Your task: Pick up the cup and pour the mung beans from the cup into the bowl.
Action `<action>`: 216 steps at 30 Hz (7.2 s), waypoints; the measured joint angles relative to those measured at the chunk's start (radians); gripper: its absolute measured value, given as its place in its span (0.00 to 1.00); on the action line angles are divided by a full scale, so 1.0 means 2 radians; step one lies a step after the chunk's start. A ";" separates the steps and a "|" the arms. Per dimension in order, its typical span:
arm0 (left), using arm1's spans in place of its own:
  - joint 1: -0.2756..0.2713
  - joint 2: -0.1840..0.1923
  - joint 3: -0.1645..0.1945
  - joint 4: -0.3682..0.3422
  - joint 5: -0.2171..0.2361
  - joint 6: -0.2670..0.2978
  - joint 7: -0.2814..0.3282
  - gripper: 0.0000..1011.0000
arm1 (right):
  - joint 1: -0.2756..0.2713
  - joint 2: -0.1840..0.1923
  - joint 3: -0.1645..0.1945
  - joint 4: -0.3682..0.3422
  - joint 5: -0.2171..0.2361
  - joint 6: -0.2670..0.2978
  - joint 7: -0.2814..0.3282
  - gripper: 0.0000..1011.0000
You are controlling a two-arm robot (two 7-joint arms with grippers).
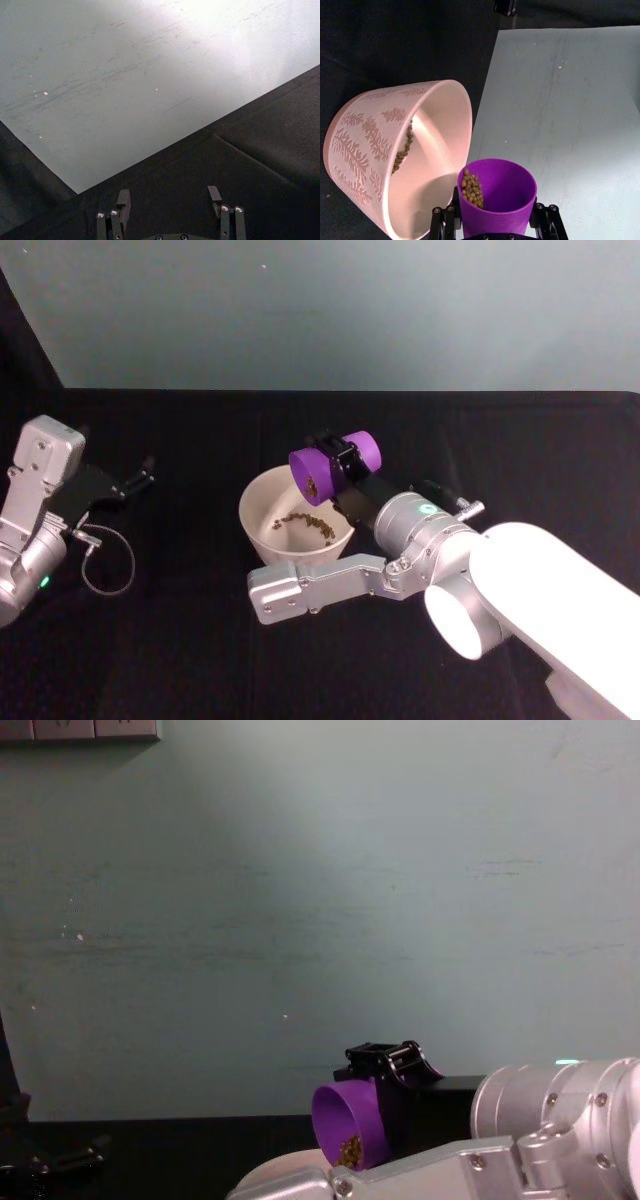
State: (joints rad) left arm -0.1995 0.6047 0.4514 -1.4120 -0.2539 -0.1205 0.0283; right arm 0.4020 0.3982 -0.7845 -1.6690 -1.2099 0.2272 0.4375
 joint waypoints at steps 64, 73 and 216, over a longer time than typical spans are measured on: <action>0.000 0.000 0.000 0.000 0.000 0.000 0.000 0.99 | 0.019 0.004 -0.025 0.004 -0.035 -0.003 0.019 0.72; 0.000 0.000 0.000 0.000 0.000 0.000 0.000 0.99 | 0.023 0.006 -0.035 0.005 -0.055 0.000 0.022 0.72; 0.000 0.000 0.000 0.000 0.000 0.000 0.000 0.99 | -0.137 -0.085 0.275 0.172 0.714 -0.220 -0.029 0.72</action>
State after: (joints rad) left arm -0.1995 0.6047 0.4513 -1.4120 -0.2539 -0.1205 0.0283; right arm 0.1272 0.2279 -0.2345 -1.3246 0.2188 -0.2135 0.3795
